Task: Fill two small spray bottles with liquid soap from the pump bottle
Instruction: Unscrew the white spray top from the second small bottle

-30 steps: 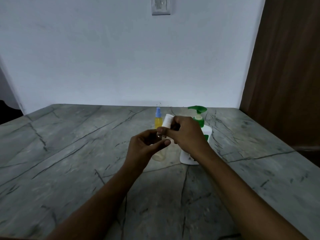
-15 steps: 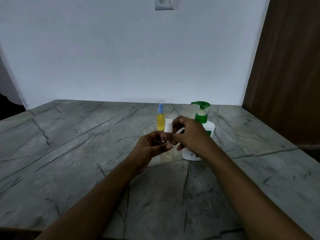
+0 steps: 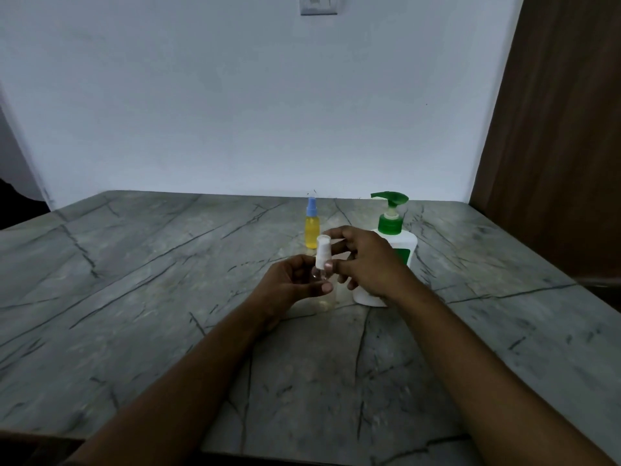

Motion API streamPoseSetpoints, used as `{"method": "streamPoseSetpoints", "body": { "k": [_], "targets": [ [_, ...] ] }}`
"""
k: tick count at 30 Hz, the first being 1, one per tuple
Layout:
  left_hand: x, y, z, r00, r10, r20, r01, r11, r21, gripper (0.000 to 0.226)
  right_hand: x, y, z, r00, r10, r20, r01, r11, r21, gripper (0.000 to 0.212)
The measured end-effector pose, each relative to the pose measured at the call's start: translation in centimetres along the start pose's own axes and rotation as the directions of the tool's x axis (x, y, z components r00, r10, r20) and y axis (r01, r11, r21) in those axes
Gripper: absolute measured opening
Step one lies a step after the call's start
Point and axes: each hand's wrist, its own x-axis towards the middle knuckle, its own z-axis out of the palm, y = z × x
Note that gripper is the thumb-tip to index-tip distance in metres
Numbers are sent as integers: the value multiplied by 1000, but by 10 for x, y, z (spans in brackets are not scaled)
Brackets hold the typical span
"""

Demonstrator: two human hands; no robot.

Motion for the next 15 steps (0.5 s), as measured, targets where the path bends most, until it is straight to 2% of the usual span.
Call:
{"method": "streamPoseSetpoints", "body": {
  "k": [2, 3, 5, 7, 9, 15],
  "targets": [
    [-1, 0, 0, 1000, 2, 4, -2, 1000, 1, 47, -2, -1, -5, 997, 50, 62, -54, 996, 69, 67],
    [-1, 0, 0, 1000, 2, 1, -3, 1000, 5, 48, -3, -3, -7, 997, 57, 60, -60, 997, 46, 70],
    [-1, -1, 0, 1000, -2, -8, 2, 1000, 22, 45, -5, -6, -4, 999, 7, -42, -13, 990, -144, 63],
    [0, -1, 0, 1000, 1, -16, 0, 999, 36, 37, -7, -8, 5, 984, -84, -157, 18, 924, -382, 51],
    [1, -1, 0, 1000, 3, -18, -3, 999, 42, 33, -7, -6, 15, 969, -142, -201, 31, 881, -472, 46],
    [0, -1, 0, 1000, 11, -18, -11, 1000, 8, 35, -4, -2, 11, 986, -103, -133, 59, 951, -305, 28]
  ]
}}
